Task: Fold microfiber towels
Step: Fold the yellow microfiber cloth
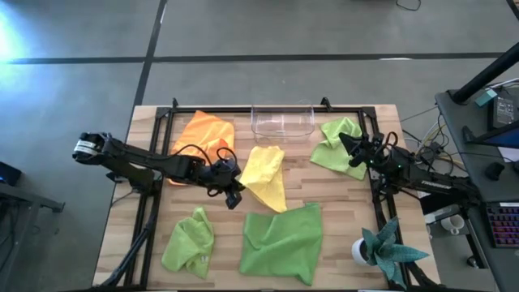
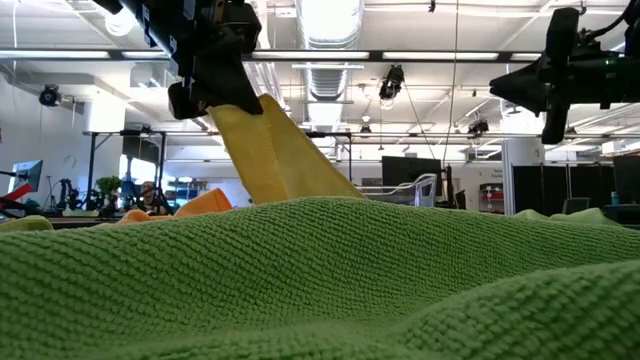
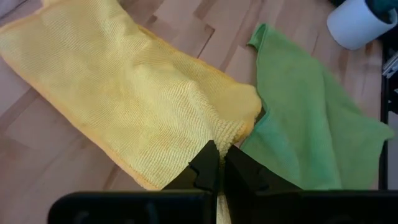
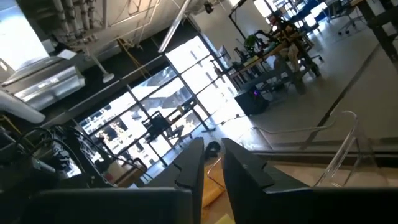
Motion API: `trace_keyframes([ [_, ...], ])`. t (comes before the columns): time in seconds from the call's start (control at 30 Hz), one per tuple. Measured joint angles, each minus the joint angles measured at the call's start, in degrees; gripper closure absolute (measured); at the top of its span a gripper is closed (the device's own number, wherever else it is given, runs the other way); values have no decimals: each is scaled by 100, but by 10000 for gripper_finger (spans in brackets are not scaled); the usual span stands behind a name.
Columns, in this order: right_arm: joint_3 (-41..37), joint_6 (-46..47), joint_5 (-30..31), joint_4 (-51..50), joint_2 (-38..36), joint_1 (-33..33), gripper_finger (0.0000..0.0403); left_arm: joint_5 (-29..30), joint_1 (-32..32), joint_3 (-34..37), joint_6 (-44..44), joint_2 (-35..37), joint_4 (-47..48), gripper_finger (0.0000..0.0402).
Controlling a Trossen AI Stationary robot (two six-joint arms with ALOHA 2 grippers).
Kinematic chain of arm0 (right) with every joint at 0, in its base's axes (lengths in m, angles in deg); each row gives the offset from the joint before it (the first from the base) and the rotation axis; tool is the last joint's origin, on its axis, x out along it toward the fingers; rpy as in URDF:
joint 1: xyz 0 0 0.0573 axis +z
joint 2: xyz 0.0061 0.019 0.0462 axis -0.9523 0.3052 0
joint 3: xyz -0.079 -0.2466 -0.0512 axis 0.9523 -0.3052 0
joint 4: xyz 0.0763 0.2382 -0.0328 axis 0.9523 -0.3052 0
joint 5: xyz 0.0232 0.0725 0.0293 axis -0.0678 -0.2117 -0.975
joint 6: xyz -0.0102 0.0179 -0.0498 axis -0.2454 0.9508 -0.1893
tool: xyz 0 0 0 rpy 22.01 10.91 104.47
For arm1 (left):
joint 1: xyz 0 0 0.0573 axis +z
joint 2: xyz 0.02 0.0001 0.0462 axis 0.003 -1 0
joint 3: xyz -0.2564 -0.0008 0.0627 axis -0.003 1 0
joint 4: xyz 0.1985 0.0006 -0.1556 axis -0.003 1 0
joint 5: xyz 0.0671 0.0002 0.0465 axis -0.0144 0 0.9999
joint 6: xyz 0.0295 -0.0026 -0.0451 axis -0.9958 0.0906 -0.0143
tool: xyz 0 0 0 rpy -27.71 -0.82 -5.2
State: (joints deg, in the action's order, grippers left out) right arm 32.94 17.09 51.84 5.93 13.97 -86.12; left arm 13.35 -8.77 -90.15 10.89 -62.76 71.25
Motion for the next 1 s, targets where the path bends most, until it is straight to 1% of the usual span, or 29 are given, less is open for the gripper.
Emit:
trace_keyframes([
  [0.17, 0, 88, -244, 55, 0, 0, 296, 8, 0, -76, -1, 0, 3, 401],
  [0.3, 0, 88, -325, 543, 0, 0, 262, 117, 2, -170, -78, 2, -1, 401],
  [0.4, 0, 80, -573, 1029, 0, 0, 248, 147, 41, -242, -197, 2, 4, 401],
  [0.53, 0, 204, -1146, 1282, 0, 0, 248, 152, 137, -287, -203, 4, 4, 402],
  [0.63, 0, 514, -1374, 1293, 0, 0, 252, 152, 206, -309, -205, 4, 33, 401],
  [0.77, 5, 646, -1629, 1288, 2, 0, 257, 152, 281, -311, -210, 4, 105, 401],
  [0.9, 329, 690, -1771, 833, 4, 0, 257, 152, 380, -320, -212, 4, 221, 402],
  [1.0, 750, 436, -1999, 39, 12, 0, 258, 152, 484, -320, -213, 4, 221, 401],
])
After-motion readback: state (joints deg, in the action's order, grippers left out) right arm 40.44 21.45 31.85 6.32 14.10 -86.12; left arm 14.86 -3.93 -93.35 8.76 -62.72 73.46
